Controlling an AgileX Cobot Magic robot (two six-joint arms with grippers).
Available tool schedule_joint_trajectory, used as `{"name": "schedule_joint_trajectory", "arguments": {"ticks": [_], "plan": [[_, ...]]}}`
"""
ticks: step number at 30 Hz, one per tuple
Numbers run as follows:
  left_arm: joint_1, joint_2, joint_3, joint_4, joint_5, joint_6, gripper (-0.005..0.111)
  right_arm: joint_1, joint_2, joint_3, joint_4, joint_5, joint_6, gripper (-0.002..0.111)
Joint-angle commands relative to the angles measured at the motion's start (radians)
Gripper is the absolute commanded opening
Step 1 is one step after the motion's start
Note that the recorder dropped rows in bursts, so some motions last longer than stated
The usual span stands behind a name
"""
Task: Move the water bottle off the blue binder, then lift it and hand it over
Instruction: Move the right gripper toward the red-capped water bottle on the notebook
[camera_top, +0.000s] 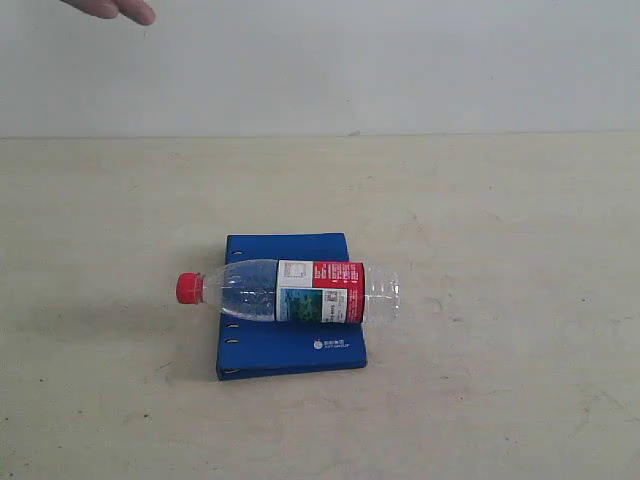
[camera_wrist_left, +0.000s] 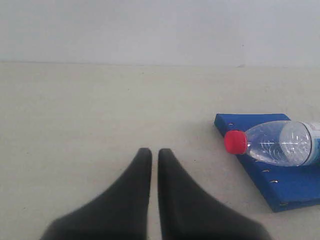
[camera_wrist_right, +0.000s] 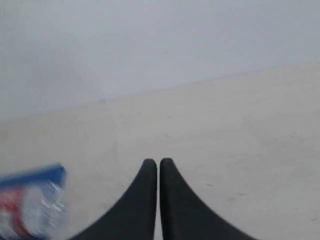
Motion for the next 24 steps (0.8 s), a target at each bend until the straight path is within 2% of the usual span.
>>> {"name": "schedule_joint_trajectory", "arguments": {"ticks": [1,3,8,11,13,17,19,24], "plan": [[-0.001,-0.003,-0.001,-0.008,-0.016,-0.008,0.005,0.0,-0.003,0.0,0.437,-0.13,0.374,0.0],[-0.001,-0.003,-0.001,-0.008,-0.016,-0.008,0.005,0.0,-0.003,0.0,0.525,-0.135,0.458,0.0],[-0.001,-0.003,-0.001,-0.008,-0.016,-0.008,0.005,0.0,-0.003,0.0,0.547,-0.112,0.581,0.0],[-0.001,-0.003,-0.001,-0.008,-0.016,-0.008,0.005,0.0,-0.003,-0.015,0.537,-0.208,0.59,0.002],[-0.001,-0.003,-0.001,-0.008,-0.016,-0.008,0.005,0.0,-0.003,-0.111,0.46,-0.142,0.416,0.007],[-0.001,-0.003,-0.001,-0.008,-0.016,-0.008,0.005,0.0,0.167,-0.286,0.516,0.279,-0.049,0.015],[-0.001,-0.003,-0.001,-0.008,-0.016,-0.008,0.005,0.0,0.33,-0.318,0.67,0.471,-0.36,0.017],[-0.001,-0.003,-0.001,-0.008,-0.016,-0.008,0.005,0.0,0.763,-0.326,1.059,0.733,-1.029,0.018]]}}
